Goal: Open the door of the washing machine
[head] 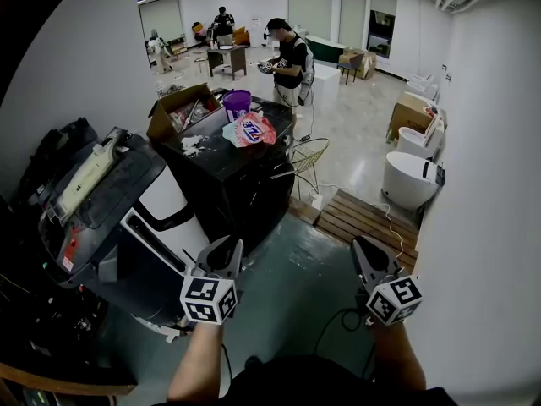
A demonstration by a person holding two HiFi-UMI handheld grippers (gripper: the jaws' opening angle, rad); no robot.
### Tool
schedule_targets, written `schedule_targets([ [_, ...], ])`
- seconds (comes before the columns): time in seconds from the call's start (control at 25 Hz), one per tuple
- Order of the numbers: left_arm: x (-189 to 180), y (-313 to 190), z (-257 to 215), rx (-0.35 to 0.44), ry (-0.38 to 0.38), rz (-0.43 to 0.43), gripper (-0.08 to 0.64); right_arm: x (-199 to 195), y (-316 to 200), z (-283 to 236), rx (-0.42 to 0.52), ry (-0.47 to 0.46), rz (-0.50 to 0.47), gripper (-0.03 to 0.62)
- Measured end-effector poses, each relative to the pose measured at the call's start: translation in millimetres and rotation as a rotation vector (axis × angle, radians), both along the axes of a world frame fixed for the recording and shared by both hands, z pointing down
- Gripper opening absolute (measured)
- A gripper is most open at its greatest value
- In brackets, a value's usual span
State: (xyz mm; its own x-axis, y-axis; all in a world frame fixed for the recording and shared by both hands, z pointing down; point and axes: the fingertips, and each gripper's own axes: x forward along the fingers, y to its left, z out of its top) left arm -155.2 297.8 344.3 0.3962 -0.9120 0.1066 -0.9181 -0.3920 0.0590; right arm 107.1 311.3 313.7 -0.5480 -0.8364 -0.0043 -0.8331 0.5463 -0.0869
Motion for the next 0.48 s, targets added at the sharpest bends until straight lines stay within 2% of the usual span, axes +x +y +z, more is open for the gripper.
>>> schedule_targets([
  [0.24,2,3,0,0.007,0.014,0.015,0.132,-4,6,0,-0.006,-0.01,-0.029,0.114],
  [0.48,-3,9,5,-0.008,0.037,0.042,0.257,-20,15,6,-0.036,-0.02,-0.071,0.233],
])
